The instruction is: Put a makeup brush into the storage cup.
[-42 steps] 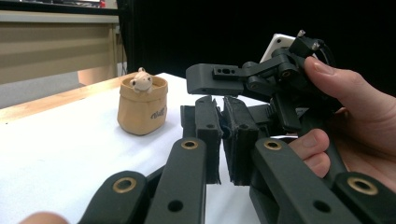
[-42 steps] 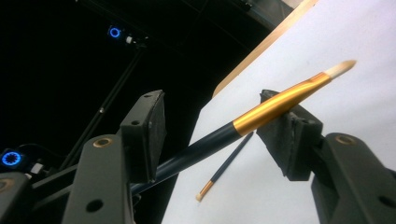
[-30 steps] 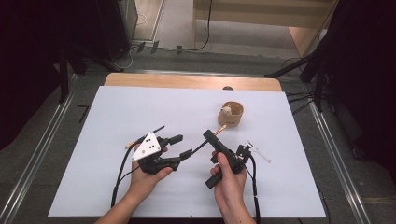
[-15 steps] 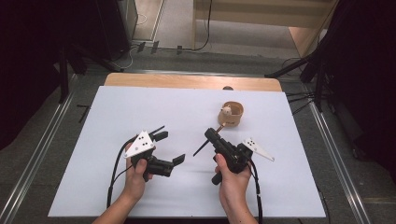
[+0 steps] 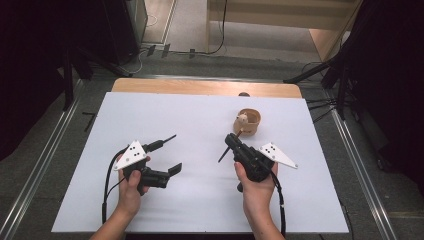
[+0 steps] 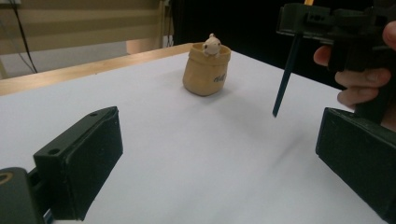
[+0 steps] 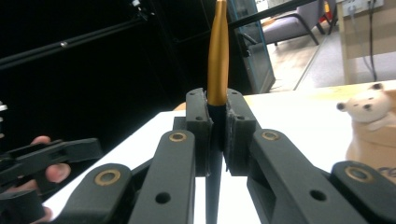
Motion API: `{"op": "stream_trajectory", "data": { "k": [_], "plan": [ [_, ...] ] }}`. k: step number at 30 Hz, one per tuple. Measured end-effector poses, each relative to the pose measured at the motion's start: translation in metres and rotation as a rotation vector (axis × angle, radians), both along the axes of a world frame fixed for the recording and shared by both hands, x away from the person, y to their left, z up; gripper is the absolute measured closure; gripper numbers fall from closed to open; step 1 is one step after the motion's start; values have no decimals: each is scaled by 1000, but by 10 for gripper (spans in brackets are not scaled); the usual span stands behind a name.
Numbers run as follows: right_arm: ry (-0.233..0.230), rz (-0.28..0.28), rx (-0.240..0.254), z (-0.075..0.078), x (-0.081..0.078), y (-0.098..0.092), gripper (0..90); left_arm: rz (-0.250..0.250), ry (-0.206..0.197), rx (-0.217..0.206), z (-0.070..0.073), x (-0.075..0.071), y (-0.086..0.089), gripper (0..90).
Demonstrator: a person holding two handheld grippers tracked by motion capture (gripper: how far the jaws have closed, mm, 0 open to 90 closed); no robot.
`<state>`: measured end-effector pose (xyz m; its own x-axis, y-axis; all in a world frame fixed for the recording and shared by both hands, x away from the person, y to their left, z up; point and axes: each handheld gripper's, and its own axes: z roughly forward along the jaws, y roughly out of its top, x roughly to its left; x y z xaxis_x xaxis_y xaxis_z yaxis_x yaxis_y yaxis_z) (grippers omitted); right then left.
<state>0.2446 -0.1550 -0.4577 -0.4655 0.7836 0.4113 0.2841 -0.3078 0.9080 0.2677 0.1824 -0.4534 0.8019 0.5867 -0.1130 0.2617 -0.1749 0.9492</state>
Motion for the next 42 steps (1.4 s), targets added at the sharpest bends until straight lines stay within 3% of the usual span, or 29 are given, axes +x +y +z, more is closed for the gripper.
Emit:
{"op": "stream_trajectory", "data": {
  "k": [15,32,42],
  "plan": [
    [-10,-47,-65,0,8,-20,844,73,-17,4,-5,-7,41,14],
    [-55,-102,-128,17,23,-40,843,119,-16,8,-14,-11,72,14],
    [-52,-144,-137,21,35,-54,843,144,-11,10,-18,-13,87,14]
  ]
}}
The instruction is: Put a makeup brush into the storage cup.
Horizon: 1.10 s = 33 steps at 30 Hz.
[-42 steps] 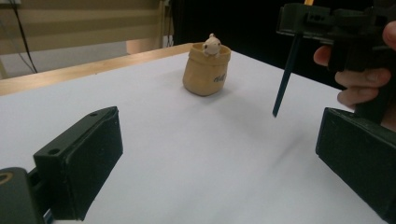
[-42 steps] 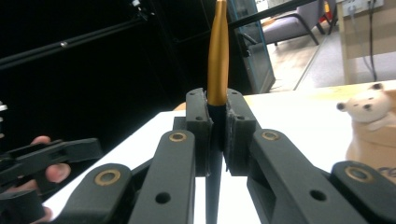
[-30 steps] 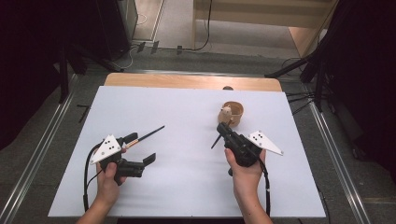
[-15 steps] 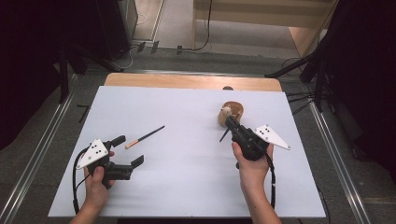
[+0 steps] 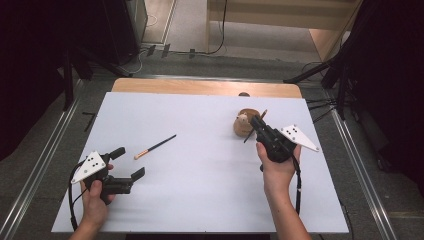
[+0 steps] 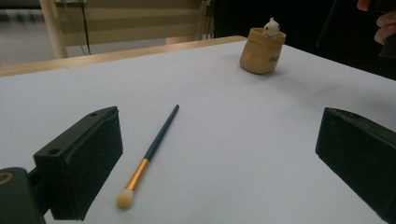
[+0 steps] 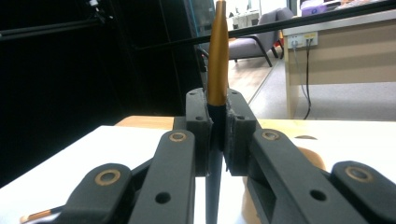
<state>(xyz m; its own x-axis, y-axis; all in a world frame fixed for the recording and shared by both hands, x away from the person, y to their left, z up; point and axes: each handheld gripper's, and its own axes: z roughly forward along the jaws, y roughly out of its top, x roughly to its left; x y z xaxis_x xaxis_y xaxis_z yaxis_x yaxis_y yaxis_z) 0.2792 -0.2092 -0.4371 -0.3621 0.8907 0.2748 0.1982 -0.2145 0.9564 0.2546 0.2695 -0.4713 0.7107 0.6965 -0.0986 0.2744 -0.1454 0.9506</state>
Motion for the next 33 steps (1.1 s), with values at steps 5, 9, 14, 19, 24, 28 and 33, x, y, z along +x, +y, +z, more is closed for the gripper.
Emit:
{"op": "stream_trajectory", "data": {
  "k": [5,9,14,19,24,28,33],
  "plan": [
    [2,-20,-7,2,7,-7,843,11,0,2,-1,-1,5,14],
    [0,-28,-11,4,11,-11,844,17,1,0,-2,-2,9,14],
    [-10,-44,-15,7,17,-15,843,24,3,10,-3,-3,15,14],
    [-18,-56,-25,9,23,-18,843,45,1,7,-3,-4,22,14],
    [-31,-69,-26,13,29,-20,843,48,3,12,-4,-5,26,14],
    [-33,-75,-43,16,34,-21,844,54,9,15,-5,-6,29,14],
    [-39,-87,-62,20,41,-21,843,57,5,13,-5,-6,30,14]
  ]
}}
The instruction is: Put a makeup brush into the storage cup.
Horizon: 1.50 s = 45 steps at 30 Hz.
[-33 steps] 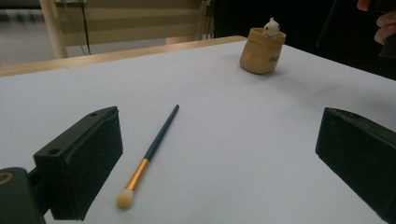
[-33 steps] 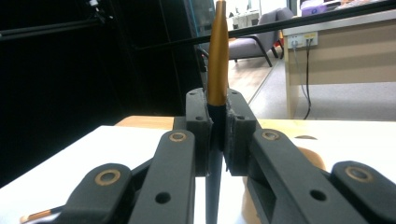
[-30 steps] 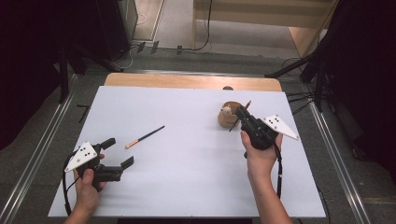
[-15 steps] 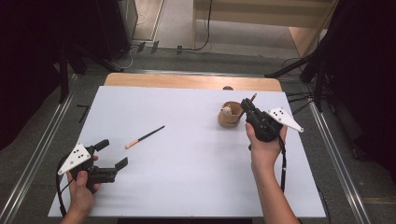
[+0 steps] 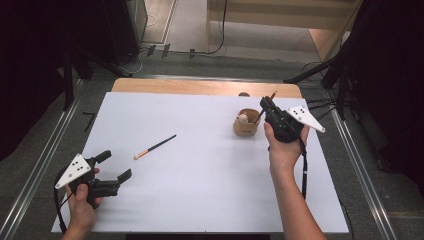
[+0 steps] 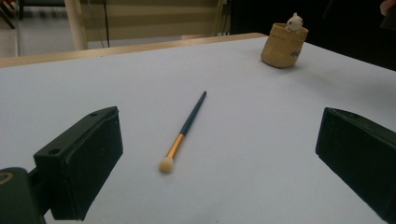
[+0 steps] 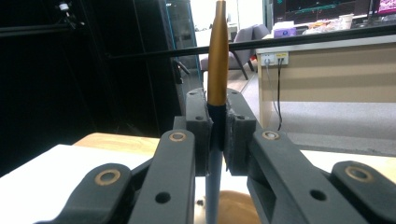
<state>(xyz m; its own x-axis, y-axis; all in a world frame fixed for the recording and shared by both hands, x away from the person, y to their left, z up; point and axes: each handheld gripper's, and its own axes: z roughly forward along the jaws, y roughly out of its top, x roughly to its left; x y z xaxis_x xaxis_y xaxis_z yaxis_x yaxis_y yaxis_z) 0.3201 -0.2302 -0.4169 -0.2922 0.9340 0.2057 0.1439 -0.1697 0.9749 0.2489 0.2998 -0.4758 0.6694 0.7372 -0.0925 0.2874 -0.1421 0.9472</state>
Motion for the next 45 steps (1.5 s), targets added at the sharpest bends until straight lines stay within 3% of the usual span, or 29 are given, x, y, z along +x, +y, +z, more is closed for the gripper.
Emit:
{"op": "stream_trajectory", "data": {
  "k": [16,45],
  "plan": [
    [23,-35,-63,-17,24,1,843,-9,-2,7,0,-1,-4,15],
    [159,-61,-103,-67,43,10,840,-12,-9,15,-1,-2,-6,14]
  ]
}}
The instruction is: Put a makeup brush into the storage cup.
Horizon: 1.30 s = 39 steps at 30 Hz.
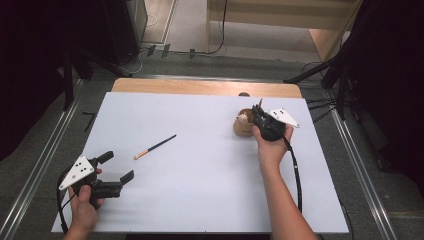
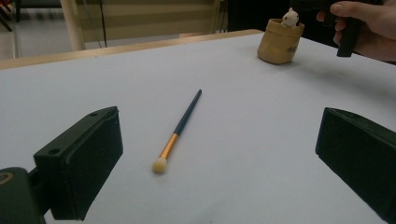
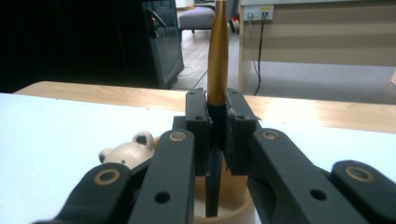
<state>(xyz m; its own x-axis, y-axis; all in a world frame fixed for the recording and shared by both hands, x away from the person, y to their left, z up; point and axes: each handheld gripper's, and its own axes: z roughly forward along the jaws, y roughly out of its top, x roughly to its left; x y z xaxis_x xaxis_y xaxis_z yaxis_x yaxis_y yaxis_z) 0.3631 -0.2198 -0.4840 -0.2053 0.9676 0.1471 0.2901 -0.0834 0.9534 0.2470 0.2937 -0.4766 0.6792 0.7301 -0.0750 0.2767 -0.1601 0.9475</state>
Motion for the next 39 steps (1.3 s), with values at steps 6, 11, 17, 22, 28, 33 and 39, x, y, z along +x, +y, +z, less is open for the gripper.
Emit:
{"op": "stream_trajectory", "data": {
  "k": [6,11,17,22,28,33,39],
  "plan": [
    [18,-17,4,-3,-2,-4,726,2,0,-2,0,0,0,14],
    [21,-33,7,0,-7,-7,557,2,-2,-2,0,0,0,15],
    [12,-32,-7,4,-18,-9,419,3,-2,2,0,0,-1,15],
    [4,-19,-1,3,-30,-14,323,5,-4,1,0,-1,-2,14],
    [-19,-1,-27,2,-51,-20,245,1,-2,1,0,-1,-2,15],
    [-18,11,-34,1,-66,-25,166,-2,-1,2,0,-1,-3,14],
    [-26,18,-54,-1,-81,-31,142,-2,0,7,0,-1,-4,14]
  ]
}}
